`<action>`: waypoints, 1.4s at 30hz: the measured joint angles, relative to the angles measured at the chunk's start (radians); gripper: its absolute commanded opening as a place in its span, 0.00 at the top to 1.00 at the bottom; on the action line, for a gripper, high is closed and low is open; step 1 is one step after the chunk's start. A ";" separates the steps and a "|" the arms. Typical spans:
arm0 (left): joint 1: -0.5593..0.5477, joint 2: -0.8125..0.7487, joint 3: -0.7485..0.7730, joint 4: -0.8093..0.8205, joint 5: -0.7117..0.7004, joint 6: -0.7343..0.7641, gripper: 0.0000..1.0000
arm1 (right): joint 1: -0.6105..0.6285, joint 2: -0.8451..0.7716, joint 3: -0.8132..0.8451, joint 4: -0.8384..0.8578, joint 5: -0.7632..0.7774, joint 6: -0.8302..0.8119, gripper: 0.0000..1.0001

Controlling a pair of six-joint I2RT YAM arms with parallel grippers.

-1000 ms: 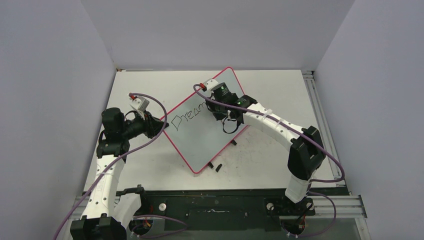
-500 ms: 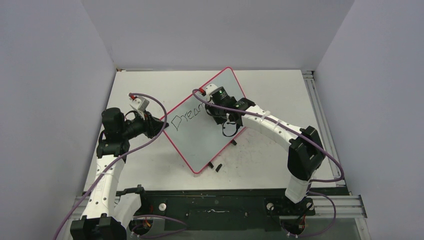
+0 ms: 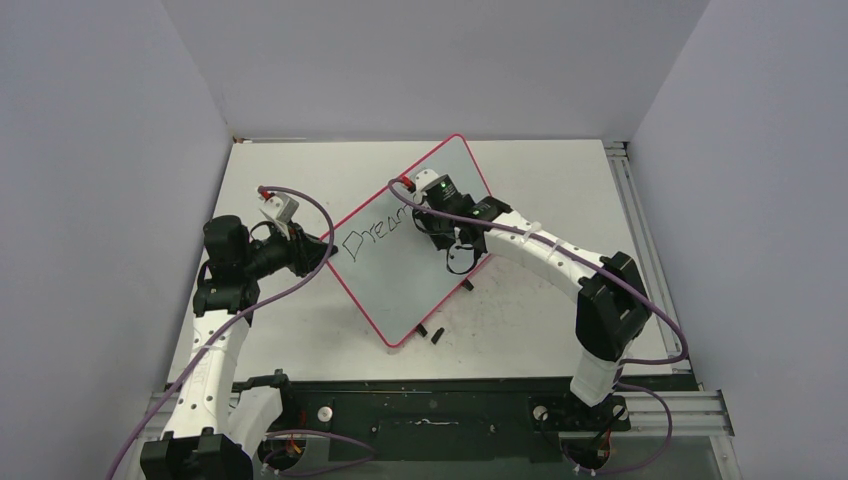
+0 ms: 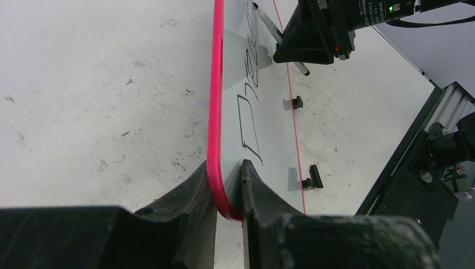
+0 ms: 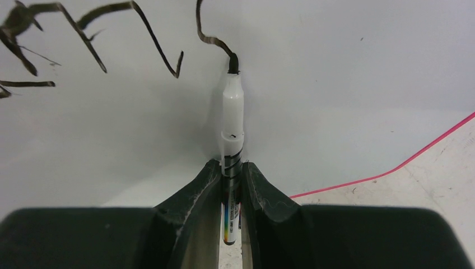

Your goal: Write a sentence on the whiteboard

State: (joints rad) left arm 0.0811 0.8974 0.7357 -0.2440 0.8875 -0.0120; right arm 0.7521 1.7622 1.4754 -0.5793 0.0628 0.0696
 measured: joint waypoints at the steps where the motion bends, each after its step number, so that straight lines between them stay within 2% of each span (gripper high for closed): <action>1: 0.000 0.000 0.000 0.000 0.000 0.000 1.00 | 0.000 -0.001 -0.004 -0.001 0.002 0.002 0.95; 28: -0.013 -0.015 -0.002 -0.002 -0.006 0.002 1.00 | 0.025 -0.055 -0.085 0.006 -0.024 -0.005 0.95; 42: -0.037 -0.092 -0.019 -0.035 -0.045 -0.011 1.00 | 0.015 -0.283 -0.160 0.055 0.034 0.021 0.95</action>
State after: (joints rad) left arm 0.0444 0.8051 0.7170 -0.2787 0.8425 -0.0231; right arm 0.7673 1.4796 1.3155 -0.5243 0.0967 0.0910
